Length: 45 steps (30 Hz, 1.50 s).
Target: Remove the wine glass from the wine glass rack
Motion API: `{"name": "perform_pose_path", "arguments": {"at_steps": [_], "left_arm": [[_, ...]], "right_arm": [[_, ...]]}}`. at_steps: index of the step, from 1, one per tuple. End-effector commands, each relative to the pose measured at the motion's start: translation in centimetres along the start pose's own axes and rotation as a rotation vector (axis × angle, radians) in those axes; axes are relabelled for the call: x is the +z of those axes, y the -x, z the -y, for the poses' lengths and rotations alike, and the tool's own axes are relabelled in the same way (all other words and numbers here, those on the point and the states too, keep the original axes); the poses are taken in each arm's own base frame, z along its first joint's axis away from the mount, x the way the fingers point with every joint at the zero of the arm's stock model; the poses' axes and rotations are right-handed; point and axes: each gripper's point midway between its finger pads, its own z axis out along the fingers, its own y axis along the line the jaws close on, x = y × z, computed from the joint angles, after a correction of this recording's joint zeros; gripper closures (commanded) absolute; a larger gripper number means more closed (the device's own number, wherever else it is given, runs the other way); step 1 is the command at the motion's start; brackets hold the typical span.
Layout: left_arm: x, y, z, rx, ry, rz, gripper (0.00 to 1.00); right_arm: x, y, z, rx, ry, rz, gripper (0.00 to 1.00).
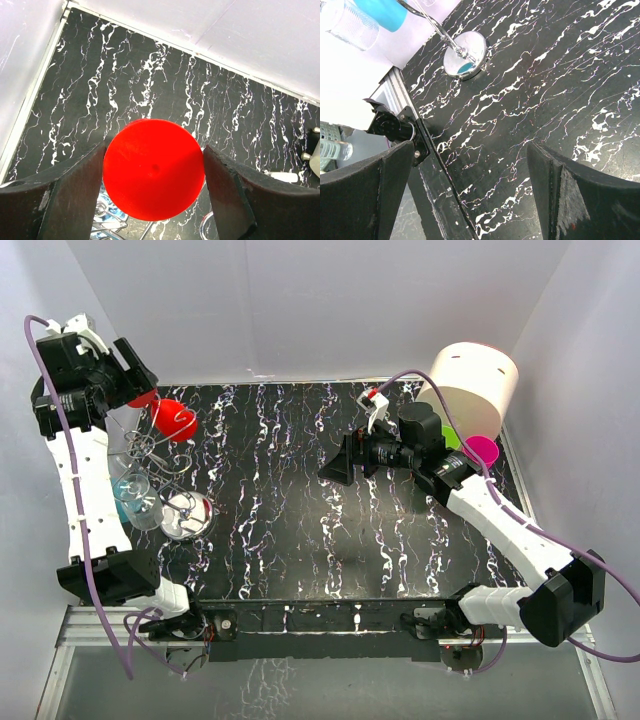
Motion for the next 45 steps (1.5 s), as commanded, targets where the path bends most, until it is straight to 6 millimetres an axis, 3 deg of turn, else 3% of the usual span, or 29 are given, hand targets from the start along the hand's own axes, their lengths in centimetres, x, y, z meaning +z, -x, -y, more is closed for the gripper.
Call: {"name": "perform_pose_path", "arguments": {"at_steps": [1, 17, 19, 34, 40, 45], "left_arm": [[-1.9, 0.8, 1.2, 0.038, -0.061, 0.051, 0.37], [-2.8, -0.4, 0.9, 0.055, -0.053, 0.043, 0.38], [-3.9, -0.1, 0.8, 0.062, -0.035, 0.069, 0.38], [-5.3, -0.4, -2.6, 0.060, 0.168, 0.083, 0.39], [-5.0, 0.3, -3.9, 0.060, 0.238, 0.105, 0.39], [-4.3, 2.4, -3.1, 0.043, 0.205, 0.159, 0.39]], "right_arm": [[-0.1, 1.4, -0.7, -0.046, 0.029, 0.055, 0.06], [-0.1, 1.3, -0.9, -0.042, 0.041, 0.053, 0.06], [-0.1, 1.3, -0.9, -0.040, 0.042, 0.052, 0.06], [0.1, 1.1, -1.0, -0.033, 0.049, 0.048, 0.06], [0.1, 1.1, -0.9, -0.031, 0.051, 0.047, 0.06], [0.1, 1.1, -1.0, -0.032, 0.050, 0.049, 0.05]]}}
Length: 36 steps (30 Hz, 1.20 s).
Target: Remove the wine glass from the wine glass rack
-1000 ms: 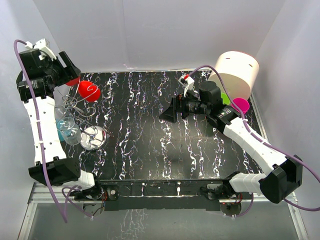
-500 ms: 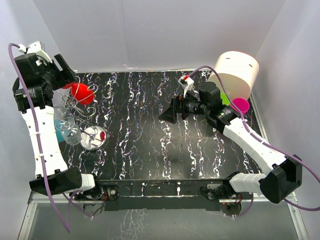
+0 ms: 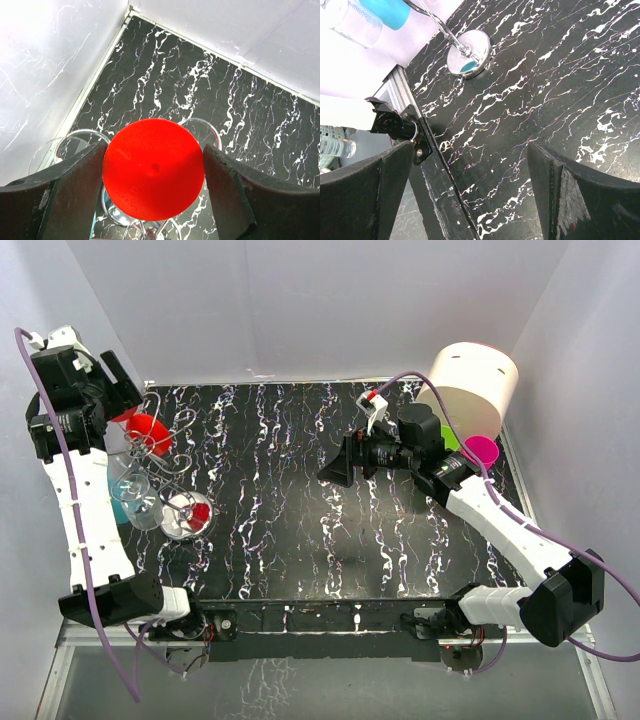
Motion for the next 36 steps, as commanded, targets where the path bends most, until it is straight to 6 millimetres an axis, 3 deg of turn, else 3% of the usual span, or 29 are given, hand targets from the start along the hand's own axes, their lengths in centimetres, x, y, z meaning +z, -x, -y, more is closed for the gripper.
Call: {"name": "perform_pose_path", "arguments": {"at_steps": [1, 11, 15, 21, 26, 32, 36], "left_arm": [[0.4, 3.2, 0.5, -0.019, -0.012, 0.095, 0.39], [3.2, 7.5, 2.2, -0.072, -0.067, 0.181, 0.39], [2.9, 9.3, 5.0, -0.134, -0.211, 0.221, 0.39], [-0.8, 11.5, 10.9, -0.261, -0.563, 0.272, 0.39], [-6.0, 12.8, 14.9, -0.344, -0.876, 0.299, 0.39], [-10.8, 10.6, 16.9, -0.510, -1.154, 0.220, 0.38], [-12.2, 7.2, 17.9, -0.579, -1.254, 0.133, 0.38]], "right_arm": [[-0.1, 1.5, -0.8, -0.038, 0.031, 0.052, 0.05], [-0.6, 2.4, -1.1, -0.050, 0.009, 0.077, 0.05], [-0.9, 2.7, -1.2, -0.052, 0.002, 0.087, 0.05], [-1.1, 3.6, -1.6, -0.028, -0.002, 0.125, 0.05], [-1.9, 5.2, -1.5, -0.034, -0.052, 0.175, 0.05], [-3.4, 7.8, -2.4, -0.042, -0.082, 0.279, 0.03], [-4.3, 9.6, -4.3, -0.015, -0.021, 0.364, 0.02]]}}
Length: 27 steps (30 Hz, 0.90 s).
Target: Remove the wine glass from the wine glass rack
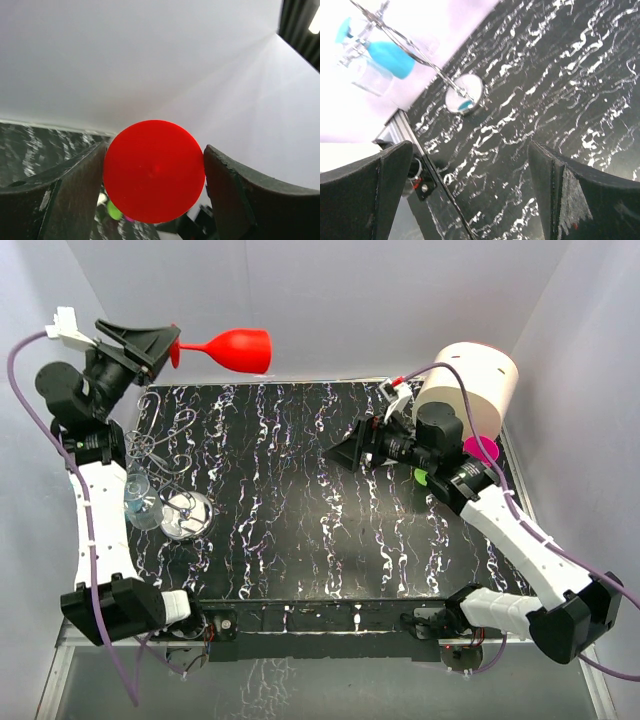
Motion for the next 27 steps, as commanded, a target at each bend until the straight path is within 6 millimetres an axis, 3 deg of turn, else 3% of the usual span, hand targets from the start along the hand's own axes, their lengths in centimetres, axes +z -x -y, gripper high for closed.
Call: {"name": "perform_pose_path", "arguments": {"at_steps": [1, 9, 14, 17, 20, 27], "left_arm": [[-2.4, -3.1, 6.1, -0.087, -0.236, -0.076, 0.38], [-4.2, -8.7, 6.1, -0.155, -0.248, -0.177, 0.38], [-5.4, -10.7, 5.7, -0.196, -0.260, -0.205, 0.38], [-5.9, -11.7, 5.3, -0.215, -0.265, -0.220, 0.38], [-6.2, -12.4, 5.3, -0.226, -0.273, -0.237, 0.38], [-6.2, -14.1, 5.0, -0.229, -0.262, -0.279, 0.38]], "right_arm": [[-1.8, 6.4, -4.3, -0.004, 0.106, 0.226, 0.02], [-2.8, 9.1, -8.8, 0.089, 0.363, 0.354, 0.02], [-2.8, 9.7, -10.3, 0.170, 0.494, 0.371, 0.02], [-2.1, 9.6, -10.2, 0.236, 0.523, 0.353, 0.04], [-1.6, 9.5, -10.2, 0.315, 0.570, 0.339, 0.09], [-1.0, 8.9, -10.2, 0.423, 0.636, 0.314, 0.36]]}}
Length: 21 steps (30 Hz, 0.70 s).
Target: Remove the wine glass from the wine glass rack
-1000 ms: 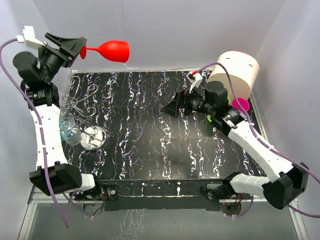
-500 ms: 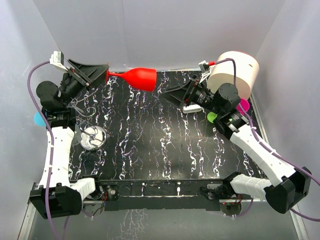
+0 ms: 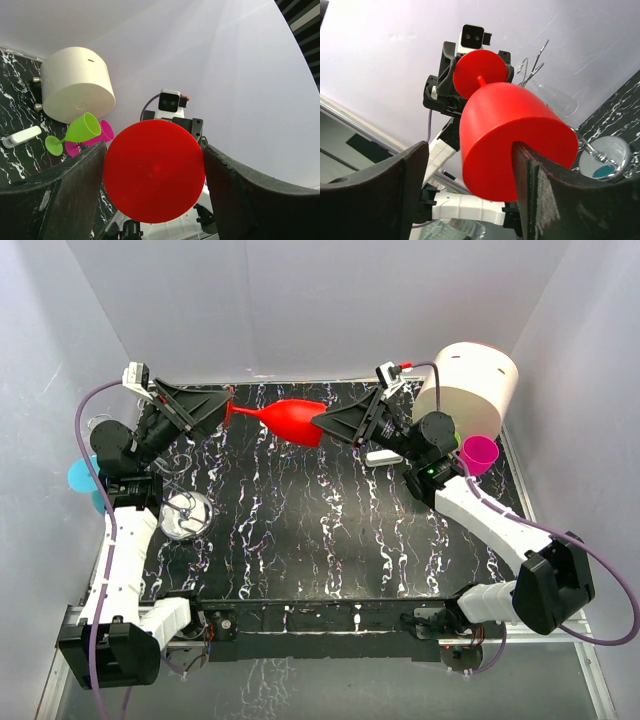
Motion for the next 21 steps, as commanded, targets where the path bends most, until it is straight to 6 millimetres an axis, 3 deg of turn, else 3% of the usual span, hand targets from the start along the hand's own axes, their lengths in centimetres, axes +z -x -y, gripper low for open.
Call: {"name": "perform_pose_path", "arguments": {"at_steps": [1, 9, 13, 16, 19, 21], "left_arm": [[-0.3, -1.3, 1.9, 0.063, -0.048, -0.029, 0.38], [-0.1, -2.2, 1.8, 0.102, -0.020, -0.061, 0.36], [-0.4, -2.2, 2.0, 0.146, 0.010, -0.062, 0.18], [-0.5, -2.1, 2.1, 0.188, 0.045, -0.066, 0.02], [-0.8, -2.0, 2.0, 0.244, 0.095, -0.069, 0.01], [-1.1, -1.8, 2.0, 0.283, 0.132, -0.067, 0.01]], "right_arm": [[-0.1, 0.5, -3.3, 0.027, 0.127, 0.022, 0.40], [-0.2, -0.2, -1.7, 0.114, 0.066, 0.028, 0.76], [-0.5, -0.5, -1.3, 0.123, 0.051, 0.030, 0.97], [-1.0, -0.6, -0.3, 0.124, -0.006, 0.048, 1.00], [-1.9, -0.9, 0.9, 0.085, -0.092, 0.043, 1.00], [-3.3, -1.6, 3.6, 0.069, -0.249, 0.015, 1.00]]}}
